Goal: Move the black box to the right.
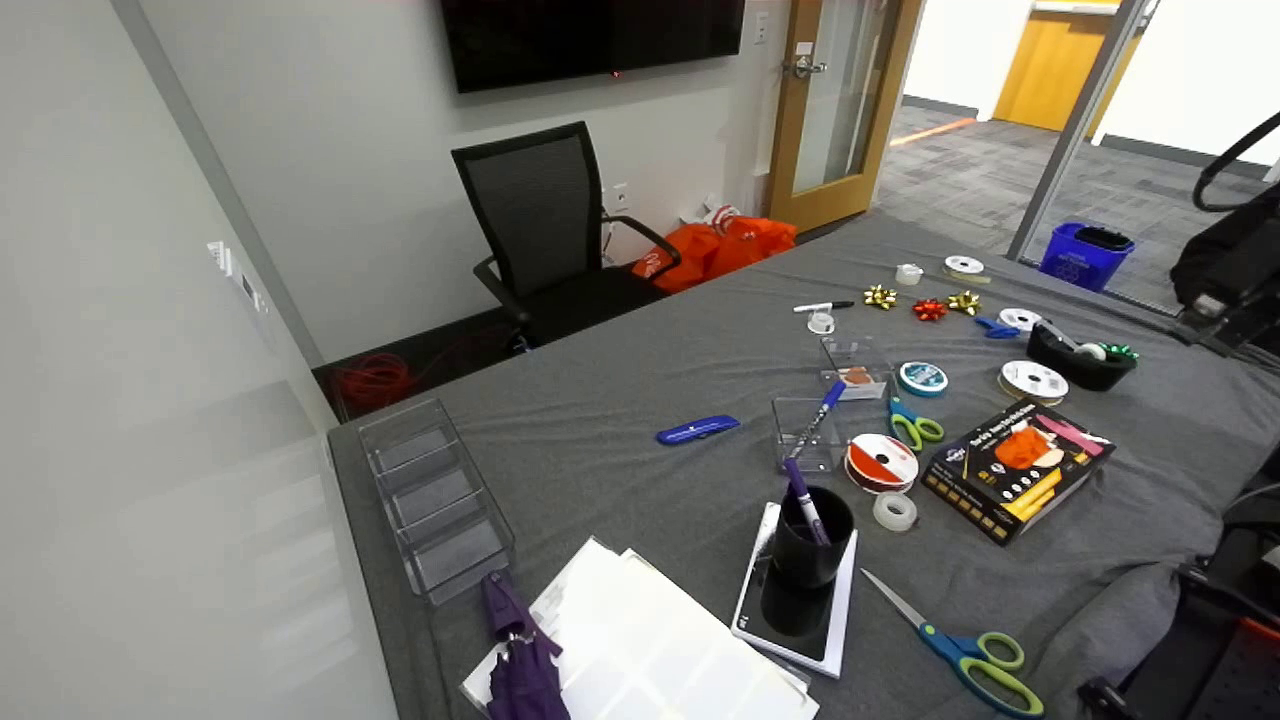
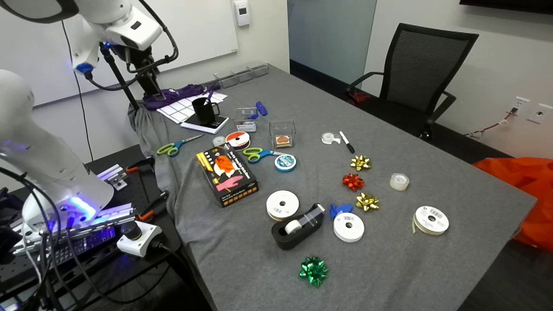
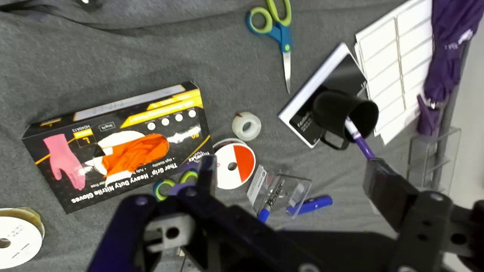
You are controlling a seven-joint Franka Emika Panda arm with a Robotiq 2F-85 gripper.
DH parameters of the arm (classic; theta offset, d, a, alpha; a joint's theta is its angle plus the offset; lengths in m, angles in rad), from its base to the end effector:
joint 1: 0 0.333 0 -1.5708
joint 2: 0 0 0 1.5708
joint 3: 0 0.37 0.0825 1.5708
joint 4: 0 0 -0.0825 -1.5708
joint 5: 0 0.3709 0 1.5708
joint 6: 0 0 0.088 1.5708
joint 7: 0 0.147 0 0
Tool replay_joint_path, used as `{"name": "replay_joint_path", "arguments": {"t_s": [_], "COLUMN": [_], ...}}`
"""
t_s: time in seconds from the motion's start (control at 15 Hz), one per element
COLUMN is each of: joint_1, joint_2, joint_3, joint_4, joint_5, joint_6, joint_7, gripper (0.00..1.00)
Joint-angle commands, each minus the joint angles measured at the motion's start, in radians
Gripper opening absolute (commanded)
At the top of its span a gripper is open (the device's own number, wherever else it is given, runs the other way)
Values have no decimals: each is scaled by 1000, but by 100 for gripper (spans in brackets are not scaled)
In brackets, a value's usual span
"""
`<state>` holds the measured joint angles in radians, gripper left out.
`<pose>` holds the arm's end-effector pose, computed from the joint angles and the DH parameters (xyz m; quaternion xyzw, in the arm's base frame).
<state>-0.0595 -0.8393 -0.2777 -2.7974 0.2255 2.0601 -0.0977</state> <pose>0.2514 -0.0656 0.4394 -0.9705 0.1257 -0.0701 0.1935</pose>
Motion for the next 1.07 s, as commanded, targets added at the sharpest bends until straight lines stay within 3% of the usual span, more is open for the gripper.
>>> {"name": "replay_joint_path", "arguments": {"t_s": [0.0, 0.47, 0.8, 0.87, 1.0], "joint_1": [-14, -77, -158, -105, -122], "joint_2": [97, 259, 346, 304, 327], "joint_3": [63, 208, 328, 274, 300], "joint_4": [2, 4, 4, 5, 5], "joint_5": [112, 116, 61, 91, 66], "joint_6": [174, 422, 448, 417, 420], "joint_7": [122, 482, 793, 704, 776], "gripper": [100, 100, 100, 100, 100]}}
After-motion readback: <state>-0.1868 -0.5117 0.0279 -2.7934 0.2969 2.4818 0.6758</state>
